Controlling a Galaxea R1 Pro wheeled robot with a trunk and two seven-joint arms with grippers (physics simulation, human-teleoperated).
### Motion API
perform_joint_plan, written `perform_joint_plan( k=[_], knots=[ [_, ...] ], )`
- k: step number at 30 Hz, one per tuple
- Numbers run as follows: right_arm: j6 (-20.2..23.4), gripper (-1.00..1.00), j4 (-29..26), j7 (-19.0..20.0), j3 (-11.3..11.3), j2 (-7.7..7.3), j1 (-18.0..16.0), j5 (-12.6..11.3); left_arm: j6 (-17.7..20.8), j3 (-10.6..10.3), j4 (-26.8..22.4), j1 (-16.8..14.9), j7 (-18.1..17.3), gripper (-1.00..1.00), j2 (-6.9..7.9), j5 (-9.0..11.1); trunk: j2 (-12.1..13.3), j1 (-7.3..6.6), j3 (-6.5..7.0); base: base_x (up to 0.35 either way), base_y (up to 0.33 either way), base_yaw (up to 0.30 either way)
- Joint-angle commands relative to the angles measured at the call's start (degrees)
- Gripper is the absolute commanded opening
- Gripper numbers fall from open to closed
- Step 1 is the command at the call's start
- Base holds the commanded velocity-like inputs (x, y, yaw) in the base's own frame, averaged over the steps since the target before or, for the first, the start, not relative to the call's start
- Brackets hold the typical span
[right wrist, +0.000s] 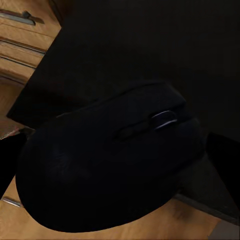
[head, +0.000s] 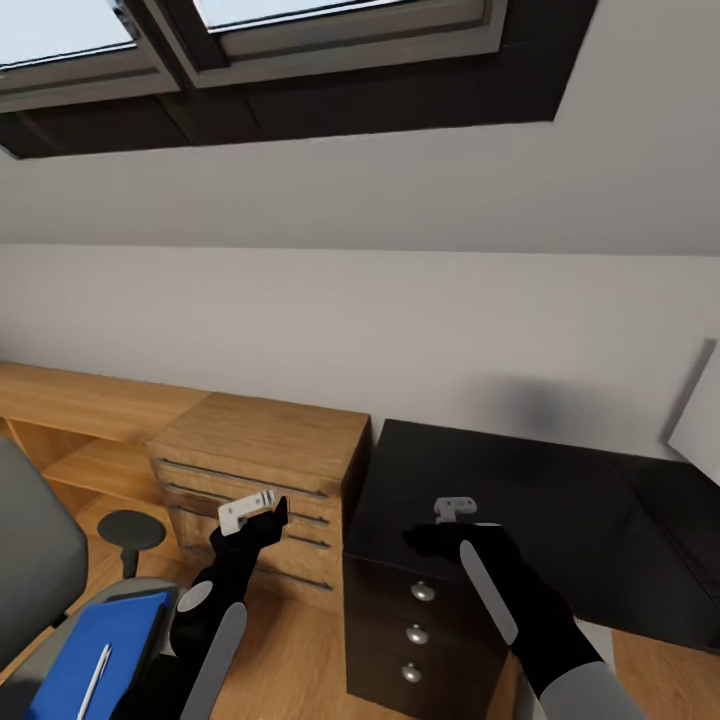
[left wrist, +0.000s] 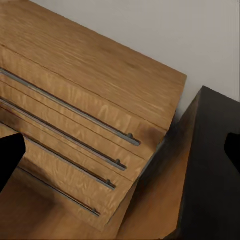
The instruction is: In the bedroom, organize the workspace by keeping the computer under the desk, ensuring the monitor is on the desk, placing the keyboard on the desk next to the monitor, placing the mouse on the desk next to the keyboard, moving the folder from the swivel chair onto the desk next to the mouse, stacking the notebook on top of the folder with the pen on top of the notebook, and positioning the swivel chair next to the desk.
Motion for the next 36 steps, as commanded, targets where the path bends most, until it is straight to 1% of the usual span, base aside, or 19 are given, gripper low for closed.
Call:
perform_joint_plan(
  k=[1,11,14,16,18,19,22,23,24,27,32,36],
  knots=[
    [0.21,-1.0,-0.08,-0.45,0.05,-0.02,-0.03,-0.53,0.16,-0.09,-0.07,-0.05,0.45,1.0,0.01,0.51,-0.05,0.0,-0.07,0.0,0.0,0.276],
    [0.21,-1.0,-0.08,-0.38,0.09,-0.02,-0.03,-0.53,0.29,-0.35,-0.04,-0.03,0.45,1.0,-0.08,0.6,-0.05,0.0,-0.07,0.0,0.0,0.276],
    [0.17,-1.0,-0.08,-0.37,0.09,-0.02,-0.03,-0.53,1.01,-2.91,-0.02,-0.05,0.45,1.0,-0.08,0.61,-0.05,0.0,-0.07,0.0,0.0,0.276],
    [0.14,-1.0,-0.08,-0.37,0.07,-0.07,-0.03,-0.53,3.14,-4.83,-0.01,-0.04,0.45,1.0,-0.08,0.59,-0.05,0.0,-0.07,0.0,0.0,0.276],
    [0.13,-1.0,-0.08,-0.37,0.03,-0.09,-0.03,-0.51,5.27,-6.23,-0.1,-0.07,0.45,1.0,-0.08,0.62,-0.05,0.0,-0.07,0.0,0.0,0.267],
    [0.13,-1.0,-0.08,-0.37,0.03,-0.09,-0.03,-0.49,5.62,-6.55,-0.17,-0.06,0.45,1.0,-0.08,0.64,-0.05,0.0,-0.07,0.0,0.0,0.231],
    [0.07,-1.0,-0.08,-0.34,-0.04,-0.1,-0.03,-0.46,6.62,-9.14,-0.62,-0.05,0.37,1.0,-0.05,0.74,-0.05,0.0,-0.07,0.0,0.0,0.112],
    [0.06,-1.0,-0.08,-0.35,-0.07,-0.1,-0.03,-0.45,6.82,-10.54,-0.72,-0.06,0.35,1.0,0.0,0.76,-0.05,0.0,-0.07,0.0,0.0,0.051],
    [-0.02,-1.0,-0.08,-0.36,-0.14,-0.16,-0.03,-0.44,7.08,-13.11,-0.83,-0.06,0.32,1.0,0.07,0.83,-0.05,0.0,-0.07,0.0,0.0,0.017],
    [-0.07,-1.0,-0.08,-0.37,-0.16,-0.21,-0.03,-0.41,7.16,-14.11,-0.87,-0.04,0.3,1.0,0.09,0.88,-0.05,0.0,-0.07,0.0,0.0,0.008],
    [-0.06,-1.0,-0.01,-0.38,-0.25,-0.28,-0.03,-0.32,7.22,-14.61,-0.89,-0.06,0.28,1.0,0.09,0.9,-0.05,0.0,-0.07,0.0,0.0,0.001],
    [-0.07,-1.0,0.0,-0.38,-0.26,-0.25,-0.03,1.24,7.27,-14.67,-0.89,-0.04,0.28,1.0,0.1,0.9,-0.05,0.0,-0.07,0.0,0.0,0.0]
  ],
)
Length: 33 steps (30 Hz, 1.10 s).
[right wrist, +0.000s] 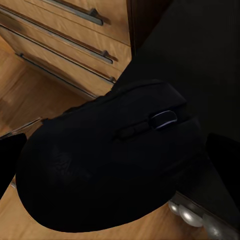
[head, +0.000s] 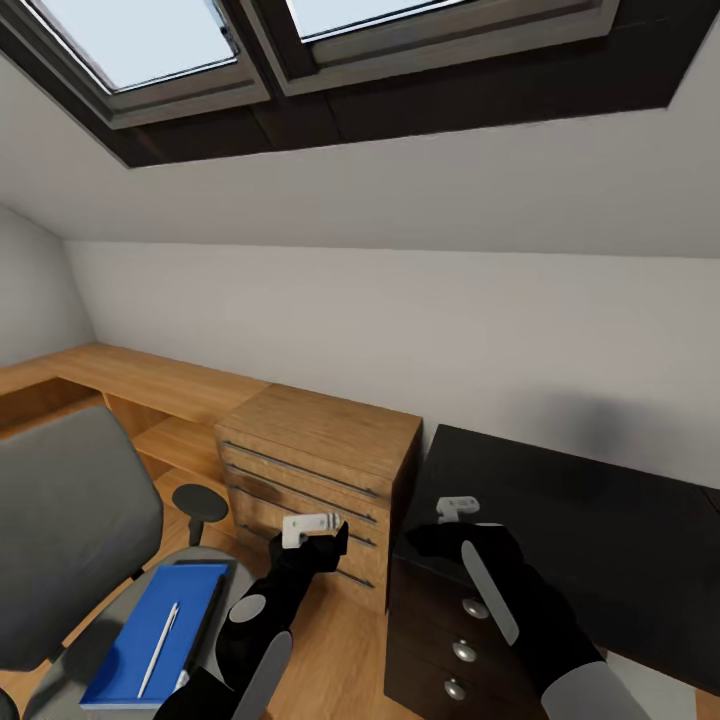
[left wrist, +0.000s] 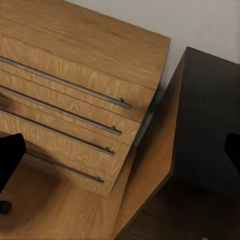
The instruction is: In the bedroom, organize the workspace by keeping the computer under the desk, ensuring the monitor is on the desk, placing the keyboard on the desk next to the monitor, placing the mouse on the desk next to the keyboard, moving the folder from the swivel chair onto the desk next to the mouse, stacking the notebook on top of the folder with the pen on top of the notebook, and positioning the swivel chair next to the desk.
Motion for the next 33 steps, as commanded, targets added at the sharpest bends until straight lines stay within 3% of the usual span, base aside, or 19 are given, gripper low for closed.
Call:
perform_joint_plan(
  k=[1,14,20,33],
  knots=[
    [0.2,-1.0,-0.06,-0.44,0.06,0.01,-0.04,-0.2,0.15,-0.09,-0.08,-0.05,0.55,1.0,0.01,0.6,-0.05,0.0,-0.07,0.018,0.0,0.0],
    [-2.25,-1.0,1.01,-2.42,-0.15,-0.04,-0.04,0.71,1.99,-0.1,-0.08,-0.04,0.55,1.0,0.01,0.6,-0.05,0.0,-0.07,0.098,0.0,0.0],
    [-5.73,-1.0,9.11,-3.04,-0.2,-0.12,-1.34,1.13,2.17,-0.18,-0.08,-0.05,0.55,1.0,0.0,0.6,-0.05,0.0,-0.07,0.117,0.0,0.0],
    [-10.28,-1.0,16.28,-3.07,-0.2,-0.13,-3.99,2.4,2.27,-0.25,-0.14,-0.04,0.55,1.0,-0.07,0.6,-0.05,0.0,-0.07,0.01,0.0,0.0]
  ],
)
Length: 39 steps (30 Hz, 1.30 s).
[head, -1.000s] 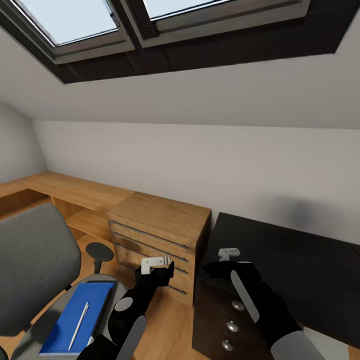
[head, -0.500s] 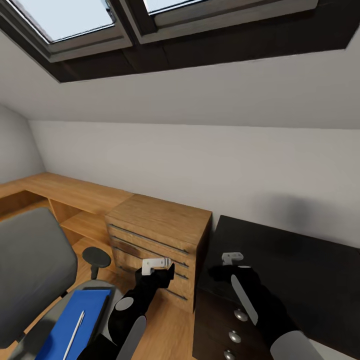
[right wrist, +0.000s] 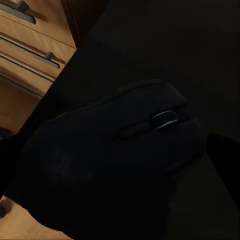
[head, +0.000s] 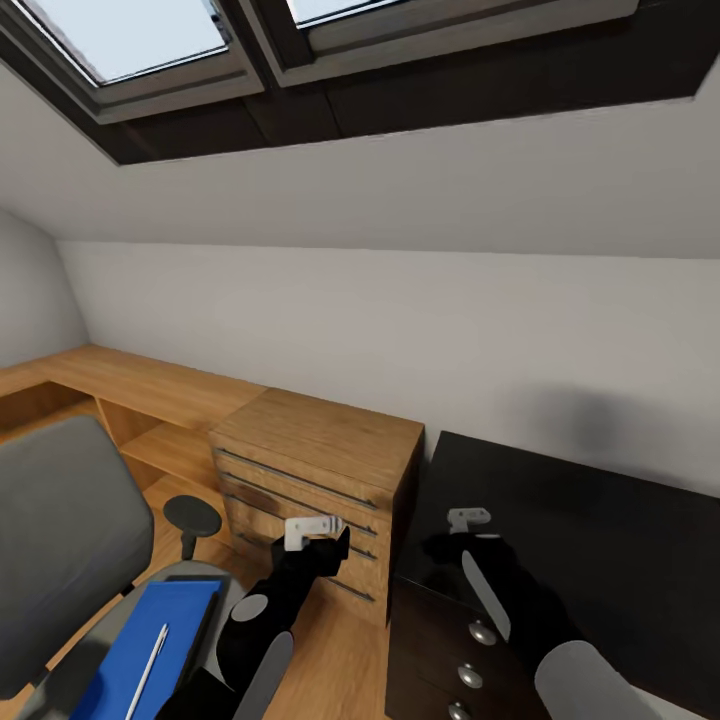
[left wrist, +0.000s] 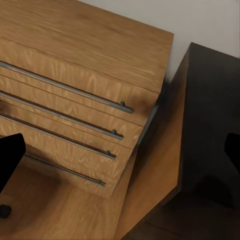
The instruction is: In the bedroom, organize the workspace by keeping the computer under the desk, ensuring the monitor is on the desk, placing the keyboard on the desk next to the monitor, placing the mouse on the desk next to the keyboard, moving the folder from the swivel chair onto the desk next to the mouse, stacking the notebook on top of the folder with the pen on top of the notebook, and positioning the swivel chair next to the desk.
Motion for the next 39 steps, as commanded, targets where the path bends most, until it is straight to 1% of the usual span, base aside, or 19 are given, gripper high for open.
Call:
perform_joint_plan(
  k=[1,6,14,22,29,36,39],
  knots=[
    [0.03,-1.0,0.45,-0.56,0.17,-0.03,-0.28,-0.62,0.14,-0.15,-0.08,-0.05,0.56,1.0,0.01,0.6,-0.05,0.0,-0.07,0.0,0.0,0.0],
    [-3.23,-1.0,7.45,-0.56,0.2,0.01,-3.22,-0.61,0.12,-1.22,-0.1,-0.09,0.71,1.0,0.01,0.6,-0.05,0.0,-0.07,0.0,0.0,0.0],
    [-3.61,-1.0,9.22,-0.56,0.26,0.11,-3.87,-0.61,0.14,-1.37,-0.25,-0.06,0.74,1.0,0.04,0.6,-0.05,0.0,-0.07,0.0,0.0,0.0],
    [-3.5,-1.0,14.79,-0.56,0.26,0.31,-6.37,-0.81,0.14,-1.35,-0.31,-0.09,0.74,1.0,0.09,0.6,-0.05,0.0,-0.07,0.0,0.0,0.0],
    [-2.93,-1.0,15.34,-0.56,0.29,0.42,-6.56,-0.87,0.14,-1.35,-0.28,-0.06,0.74,1.0,0.08,0.6,-0.05,0.0,-0.07,0.0,0.0,0.0],
    [-0.93,-1.0,16.59,-0.58,0.35,1.3,-7.17,-0.87,0.14,-1.35,-0.27,-0.09,0.74,1.0,0.08,0.6,-0.05,0.0,-0.07,0.0,0.0,0.0],
    [-0.55,-1.0,16.63,-0.63,0.35,1.36,-7.25,-0.87,0.14,-1.35,-0.3,-0.06,0.74,1.0,0.06,0.6,-0.05,0.0,-0.07,0.0,0.0,0.0]
  ],
)
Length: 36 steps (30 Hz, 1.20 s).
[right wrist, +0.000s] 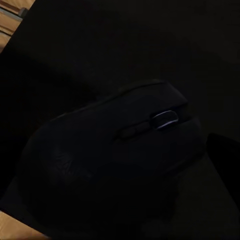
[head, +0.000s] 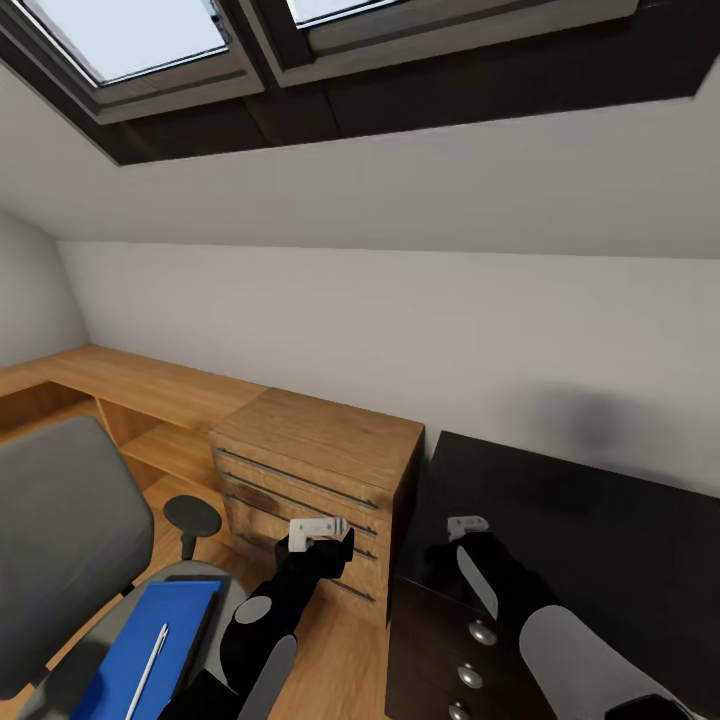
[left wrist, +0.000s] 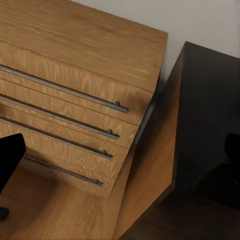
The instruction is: In the bedroom, organize the workspace by keeping the computer under the desk, ensuring the monitor is on the desk, placing the keyboard on the desk next to the monitor, placing the mouse on the desk next to the keyboard, moving the folder from the swivel chair onto the desk next to the mouse, stacking the notebook on top of the folder with the pen on top of the notebook, and positioning the swivel chair next to the desk.
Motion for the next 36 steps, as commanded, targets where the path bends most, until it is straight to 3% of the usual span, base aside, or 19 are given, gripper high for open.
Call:
perform_joint_plan(
  k=[1,15,32,33,36],
  knots=[
    [0.25,-1.0,-0.1,-0.55,0.35,-0.04,-0.05,-0.61,0.14,-0.09,-0.08,-0.05,0.56,1.0,0.01,0.6,-0.05,0.0,-0.07,0.0,0.0,0.0],
    [0.31,-1.0,-0.07,-0.51,0.89,1.2,-0.07,-0.29,0.14,-0.09,-0.05,-0.05,0.56,1.0,0.0,0.65,-0.05,0.0,-0.07,0.0,0.0,0.0],
    [-0.25,-1.0,-0.11,-0.38,0.95,1.58,-0.07,2.92,0.14,-0.09,-0.05,-0.06,0.56,1.0,0.03,0.65,-0.05,0.0,-0.07,0.0,0.0,0.0],
    [-0.27,1.0,-0.12,-0.35,0.95,1.57,-0.07,2.94,0.14,-0.09,-0.05,-0.06,0.56,1.0,0.02,0.63,-0.05,0.0,-0.07,0.0,0.0,0.0],
    [-0.3,1.0,-0.19,-0.31,0.89,1.56,-0.07,2.97,0.14,-0.1,-0.05,-0.05,0.56,1.0,-0.01,0.65,-0.05,0.0,-0.07,0.0,0.0,0.0]
  ],
)
